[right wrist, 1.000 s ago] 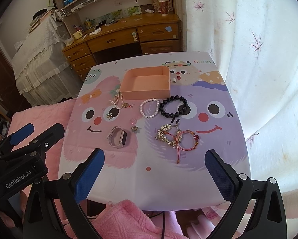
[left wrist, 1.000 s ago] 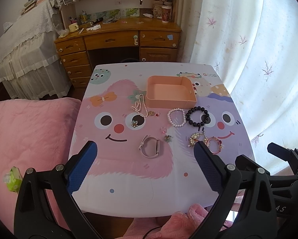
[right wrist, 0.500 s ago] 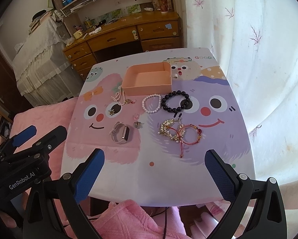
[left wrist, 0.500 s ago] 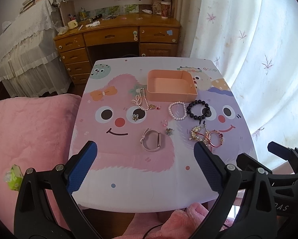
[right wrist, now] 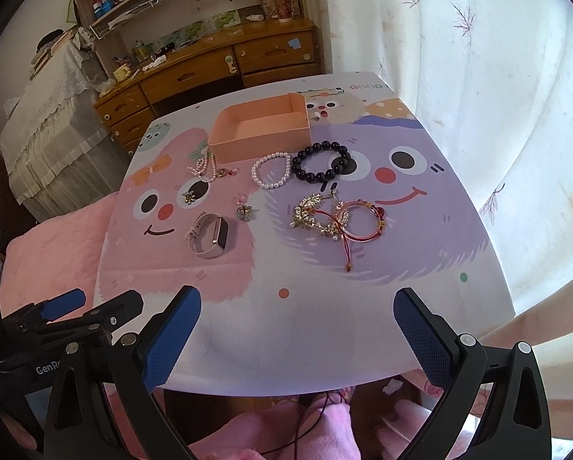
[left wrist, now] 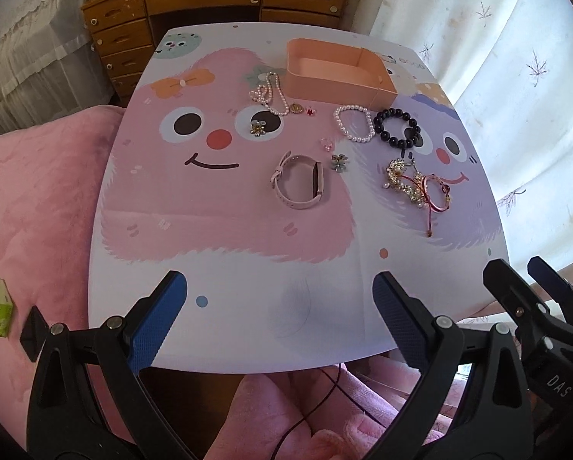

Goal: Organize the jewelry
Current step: 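Grasp the pink-strap watch with the left tool while the right tool reaches the red beaded bracelet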

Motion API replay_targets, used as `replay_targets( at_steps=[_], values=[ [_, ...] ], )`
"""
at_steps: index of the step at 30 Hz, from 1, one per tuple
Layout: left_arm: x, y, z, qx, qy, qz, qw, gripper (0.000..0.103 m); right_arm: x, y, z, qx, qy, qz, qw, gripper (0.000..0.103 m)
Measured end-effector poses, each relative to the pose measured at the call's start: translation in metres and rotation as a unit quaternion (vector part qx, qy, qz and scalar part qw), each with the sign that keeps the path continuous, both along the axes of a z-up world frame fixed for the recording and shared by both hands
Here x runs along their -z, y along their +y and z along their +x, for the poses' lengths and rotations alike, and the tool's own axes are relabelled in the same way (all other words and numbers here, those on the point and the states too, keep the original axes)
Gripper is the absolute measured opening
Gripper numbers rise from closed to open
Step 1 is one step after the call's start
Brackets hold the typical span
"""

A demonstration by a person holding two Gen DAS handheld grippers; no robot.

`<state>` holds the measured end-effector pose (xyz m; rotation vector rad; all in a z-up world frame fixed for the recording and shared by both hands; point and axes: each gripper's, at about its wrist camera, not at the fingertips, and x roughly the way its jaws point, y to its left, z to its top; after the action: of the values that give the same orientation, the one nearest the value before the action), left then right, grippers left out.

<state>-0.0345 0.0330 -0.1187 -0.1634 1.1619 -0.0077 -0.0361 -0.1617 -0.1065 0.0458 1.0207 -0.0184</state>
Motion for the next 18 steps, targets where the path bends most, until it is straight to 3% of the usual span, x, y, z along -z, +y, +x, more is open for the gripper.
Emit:
replay_targets(
  at_steps=[5, 11, 14, 16, 18],
  values=[
    [0.029, -0.003, 0.016, 0.033, -0.01, -0.022, 0.9992, 0.097, 0.023, -0.004, -0.008, 0.018, -0.003, -0.022, 1.0, 0.102],
    [0.05, -0.021, 0.055, 0.059, -0.02, -0.001, 0.9981, 0.097, 0.045, -0.019, 0.011, 0.054, -0.021, -0.035, 0.998, 0.101],
    [0.063, -0.026, 0.078, 0.053, -0.028, 0.007, 0.9982, 0.097, 0.063, -0.03, 0.033, 0.062, -0.03, -0.055, 0.996, 0.087],
    [0.073, -0.026, 0.093, 0.044, -0.029, 0.007, 0.9986, 0.097, 0.074, -0.046, 0.05, 0.086, -0.024, -0.067, 0.994, 0.069],
    [0.083, -0.024, 0.108, 0.029, -0.024, 0.001, 0.9993, 0.097, 0.085, -0.065, 0.064, 0.124, -0.023, -0.059, 0.99, 0.063]
  ],
)
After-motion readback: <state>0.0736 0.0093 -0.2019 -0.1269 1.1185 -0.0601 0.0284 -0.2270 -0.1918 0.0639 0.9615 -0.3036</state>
